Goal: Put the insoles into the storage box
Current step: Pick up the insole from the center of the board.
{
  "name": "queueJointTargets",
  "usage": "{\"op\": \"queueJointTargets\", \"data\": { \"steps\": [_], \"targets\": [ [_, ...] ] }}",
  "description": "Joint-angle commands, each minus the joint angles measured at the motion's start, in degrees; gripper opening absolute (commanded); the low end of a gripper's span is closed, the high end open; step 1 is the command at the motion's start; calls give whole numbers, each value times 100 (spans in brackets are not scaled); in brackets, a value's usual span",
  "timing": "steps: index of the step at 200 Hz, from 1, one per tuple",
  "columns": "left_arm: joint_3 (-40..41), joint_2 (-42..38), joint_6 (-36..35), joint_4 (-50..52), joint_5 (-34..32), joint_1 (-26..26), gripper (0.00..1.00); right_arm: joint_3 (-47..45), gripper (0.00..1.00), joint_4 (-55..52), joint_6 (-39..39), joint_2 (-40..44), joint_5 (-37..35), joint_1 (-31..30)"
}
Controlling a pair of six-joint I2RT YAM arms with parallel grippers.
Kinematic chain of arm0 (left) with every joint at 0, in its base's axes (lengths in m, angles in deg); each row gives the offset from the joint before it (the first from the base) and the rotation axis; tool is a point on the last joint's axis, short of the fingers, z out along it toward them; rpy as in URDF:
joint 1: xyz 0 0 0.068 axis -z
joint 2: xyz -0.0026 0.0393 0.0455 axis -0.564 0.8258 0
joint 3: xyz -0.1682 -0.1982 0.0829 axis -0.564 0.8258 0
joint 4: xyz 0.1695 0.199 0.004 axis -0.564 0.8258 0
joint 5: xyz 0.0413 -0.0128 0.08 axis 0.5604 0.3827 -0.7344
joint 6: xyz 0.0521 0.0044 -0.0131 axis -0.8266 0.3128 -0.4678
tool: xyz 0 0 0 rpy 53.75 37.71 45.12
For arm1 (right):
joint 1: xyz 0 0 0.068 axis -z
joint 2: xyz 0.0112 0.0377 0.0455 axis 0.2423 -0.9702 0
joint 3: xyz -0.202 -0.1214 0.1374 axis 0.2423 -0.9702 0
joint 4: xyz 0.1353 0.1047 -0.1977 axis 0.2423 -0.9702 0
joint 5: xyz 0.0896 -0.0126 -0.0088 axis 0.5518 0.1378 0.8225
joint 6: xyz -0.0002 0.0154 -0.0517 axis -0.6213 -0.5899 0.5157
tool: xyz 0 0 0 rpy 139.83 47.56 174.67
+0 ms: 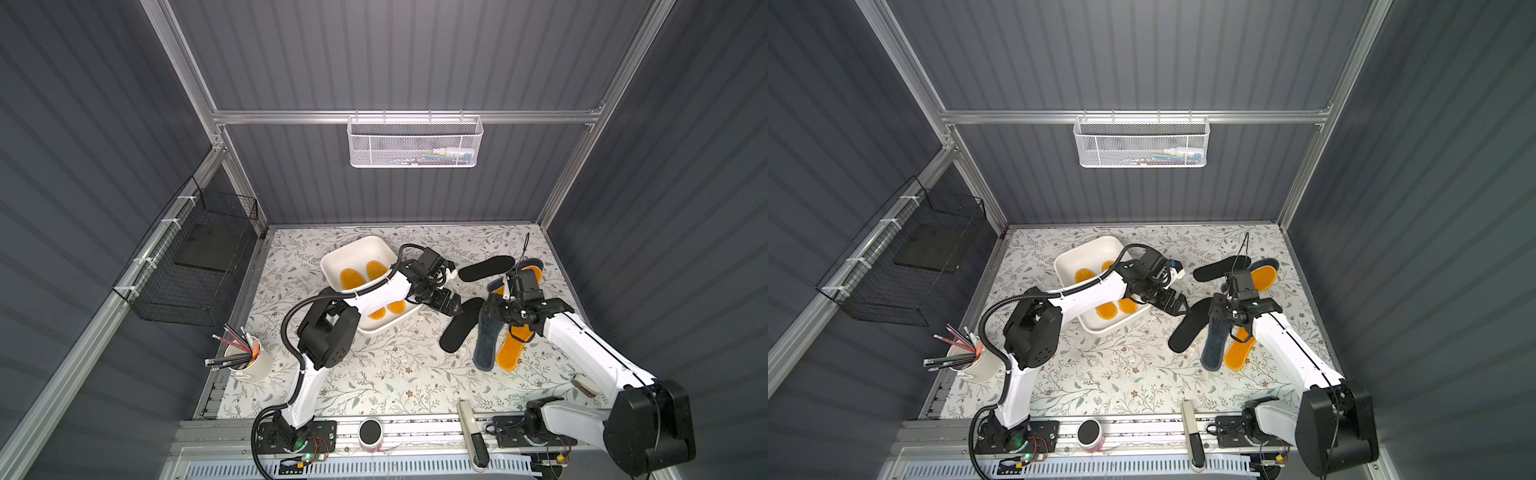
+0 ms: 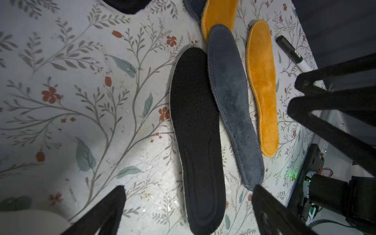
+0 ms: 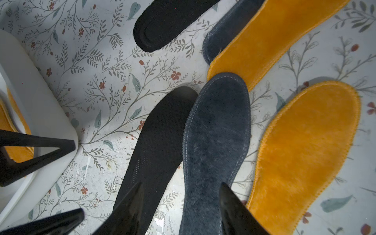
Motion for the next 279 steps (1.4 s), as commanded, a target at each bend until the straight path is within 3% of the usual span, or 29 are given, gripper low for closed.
{"op": "queueJointTargets", "data": {
  "steps": [1,111,182,279],
  "targets": [
    [-237,331,-169,734,-415,62,98,-101,60,85,-83,116,96,72],
    [-771,1001,-63,1109,-597,377,92,-459,60,248,-154,388,205,206],
    [-1137,1276,-216,1489,-751,611,78,-563,60,366,-154,420,279,259],
    [-1331,1511,-300,1828,-929,723,49,-668,60,676,-209,390,586,274]
  ]
}}
